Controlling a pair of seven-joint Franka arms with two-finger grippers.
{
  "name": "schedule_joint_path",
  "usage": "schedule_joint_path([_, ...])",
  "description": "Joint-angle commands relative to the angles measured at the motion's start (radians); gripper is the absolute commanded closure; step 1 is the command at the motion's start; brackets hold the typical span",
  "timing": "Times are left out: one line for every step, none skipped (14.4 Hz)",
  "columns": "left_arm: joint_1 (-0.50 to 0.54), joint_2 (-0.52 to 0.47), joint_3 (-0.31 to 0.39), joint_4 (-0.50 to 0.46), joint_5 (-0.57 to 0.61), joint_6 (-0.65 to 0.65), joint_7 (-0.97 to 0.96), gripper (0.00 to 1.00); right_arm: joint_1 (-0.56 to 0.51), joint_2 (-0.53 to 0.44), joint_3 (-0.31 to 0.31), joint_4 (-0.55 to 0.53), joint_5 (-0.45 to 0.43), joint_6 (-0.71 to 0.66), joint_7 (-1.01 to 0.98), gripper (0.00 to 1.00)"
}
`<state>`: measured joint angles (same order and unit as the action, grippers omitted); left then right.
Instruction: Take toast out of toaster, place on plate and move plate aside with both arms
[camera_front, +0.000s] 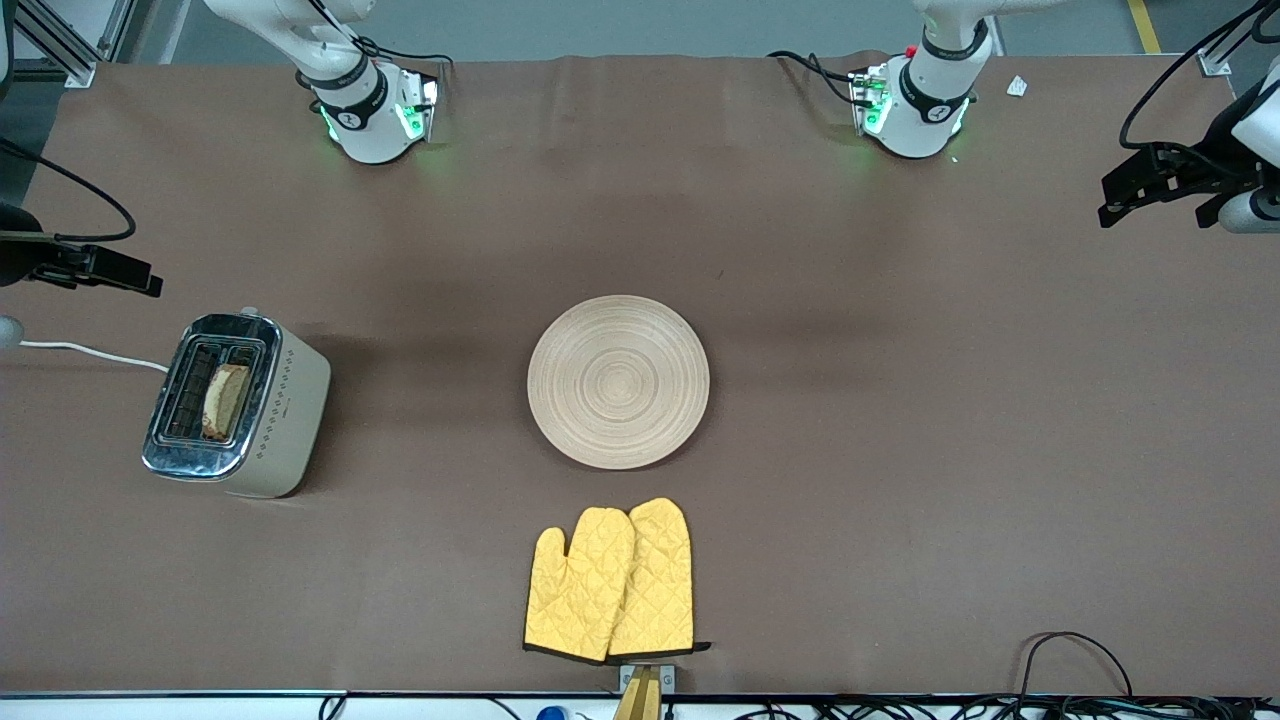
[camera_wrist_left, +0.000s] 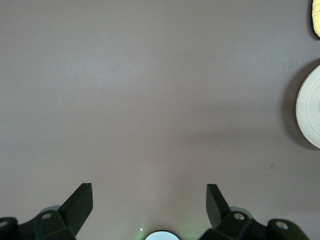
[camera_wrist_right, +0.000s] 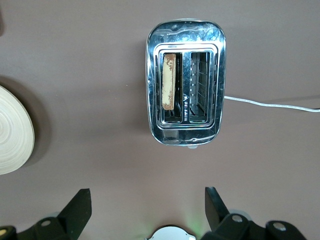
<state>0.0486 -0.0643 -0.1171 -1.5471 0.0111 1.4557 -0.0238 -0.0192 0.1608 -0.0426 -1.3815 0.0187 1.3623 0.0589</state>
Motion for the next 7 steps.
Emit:
schedule_joint_path([-0.004, 0.009, 0.000, 0.027, 0.007, -0.021, 0.005, 0.00, 0.002, -0.015, 0.000, -0.008, 0.003, 0.007, 0.013, 0.00])
schedule_joint_path([-0.004, 0.009, -0.001, 0.028, 0.006, -0.021, 0.005, 0.00, 0.002, -0.017, 0.000, -0.011, 0.003, 0.017, 0.015, 0.00])
schedule_joint_path([-0.003, 0.009, -0.001, 0.028, 0.006, -0.021, 0.005, 0.00, 0.004, -0.023, 0.001, -0.017, 0.004, 0.021, 0.016, 0.00])
schedule_joint_path([-0.003, 0.009, -0.001, 0.028, 0.006, -0.020, 0.007, 0.00, 0.005, -0.024, 0.001, -0.017, 0.004, 0.023, 0.016, 0.00])
schedule_joint_path([-0.003, 0.011, -0.001, 0.028, 0.006, -0.020, 0.005, 0.00, 0.004, -0.024, 0.001, -0.017, 0.003, 0.023, 0.016, 0.00])
schedule_joint_path([-0.004, 0.011, -0.001, 0.028, 0.007, -0.020, 0.005, 0.00, 0.004, -0.024, 0.001, -0.017, 0.004, 0.021, 0.016, 0.00])
schedule_joint_path([-0.004, 0.012, -0.001, 0.028, 0.007, -0.020, 0.005, 0.00, 0.004, -0.024, 0.001, -0.017, 0.003, 0.023, 0.016, 0.00])
